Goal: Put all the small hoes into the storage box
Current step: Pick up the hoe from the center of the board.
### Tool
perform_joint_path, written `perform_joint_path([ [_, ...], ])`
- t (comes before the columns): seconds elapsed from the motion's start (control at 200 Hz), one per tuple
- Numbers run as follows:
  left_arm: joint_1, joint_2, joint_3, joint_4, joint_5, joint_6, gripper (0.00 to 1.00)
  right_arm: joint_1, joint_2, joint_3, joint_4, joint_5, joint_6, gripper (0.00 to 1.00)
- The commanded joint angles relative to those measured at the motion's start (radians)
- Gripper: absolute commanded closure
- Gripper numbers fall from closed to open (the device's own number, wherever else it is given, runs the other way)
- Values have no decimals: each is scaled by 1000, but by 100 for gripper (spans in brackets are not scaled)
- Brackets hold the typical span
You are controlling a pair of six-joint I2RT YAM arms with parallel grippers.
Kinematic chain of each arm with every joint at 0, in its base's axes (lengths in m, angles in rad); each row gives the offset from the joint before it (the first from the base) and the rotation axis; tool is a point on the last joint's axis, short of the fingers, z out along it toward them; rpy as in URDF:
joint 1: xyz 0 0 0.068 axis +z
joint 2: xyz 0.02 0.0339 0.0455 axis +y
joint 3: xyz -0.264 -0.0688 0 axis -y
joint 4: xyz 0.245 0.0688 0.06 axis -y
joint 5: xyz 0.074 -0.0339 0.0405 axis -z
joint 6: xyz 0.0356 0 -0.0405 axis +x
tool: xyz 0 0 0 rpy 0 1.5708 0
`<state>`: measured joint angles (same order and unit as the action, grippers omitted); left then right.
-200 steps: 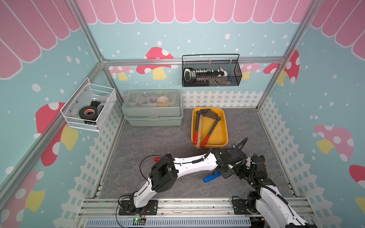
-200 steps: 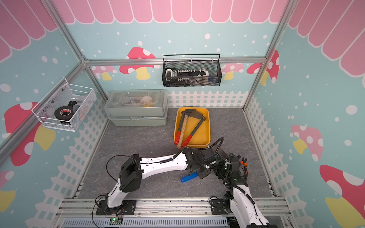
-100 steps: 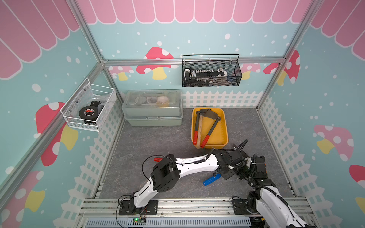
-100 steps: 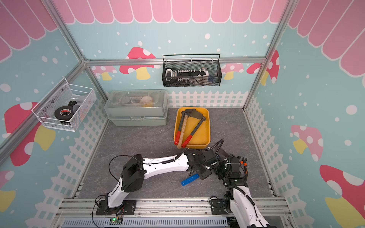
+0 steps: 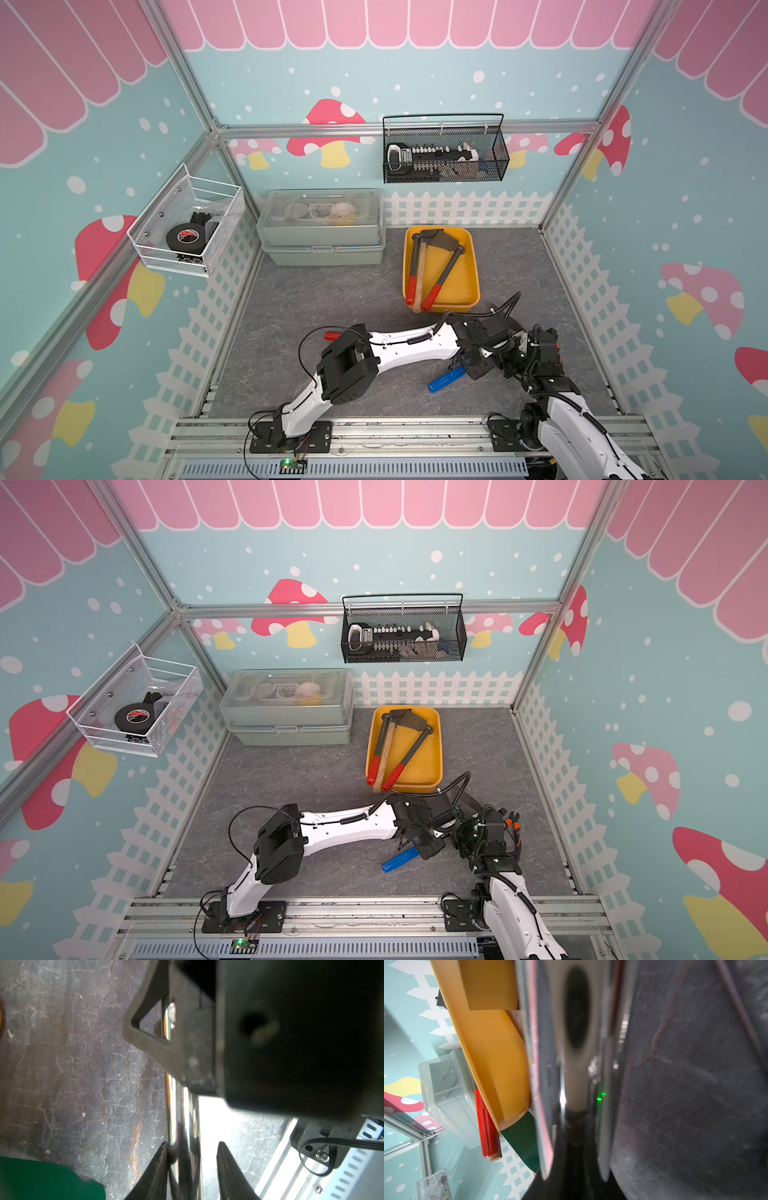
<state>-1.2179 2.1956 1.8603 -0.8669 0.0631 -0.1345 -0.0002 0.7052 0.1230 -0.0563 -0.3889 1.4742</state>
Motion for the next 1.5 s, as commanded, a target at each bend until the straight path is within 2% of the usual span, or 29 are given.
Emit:
perform_joint_path([
  [0.0,-16,15,-31,-41,86,-25,62,-3,-28,22,96,42,41,96],
  [0.395,18,-13,-73,-15,66,-86,61,-1,-12,29,102,42,40,96],
  [0.585,19,-31,-98,-4,93,-95,61,-2,-6,27,109,47,42,96],
  [0.911,24,-34,-136,14,84,-112,64,0,-7,32,117,45,44,96],
  [1.081,28,-31,-130,19,80,-116,72,0,-8,31,119,37,46,96],
  [1.181,30,-35,-126,19,83,-116,81,0,-18,31,118,40,43,96],
  [1.331,33,-44,-125,18,72,-116,100,0,-18,35,115,35,30,95],
  [1.496,34,-66,-128,18,50,-110,100,0,-40,32,103,42,11,86],
])
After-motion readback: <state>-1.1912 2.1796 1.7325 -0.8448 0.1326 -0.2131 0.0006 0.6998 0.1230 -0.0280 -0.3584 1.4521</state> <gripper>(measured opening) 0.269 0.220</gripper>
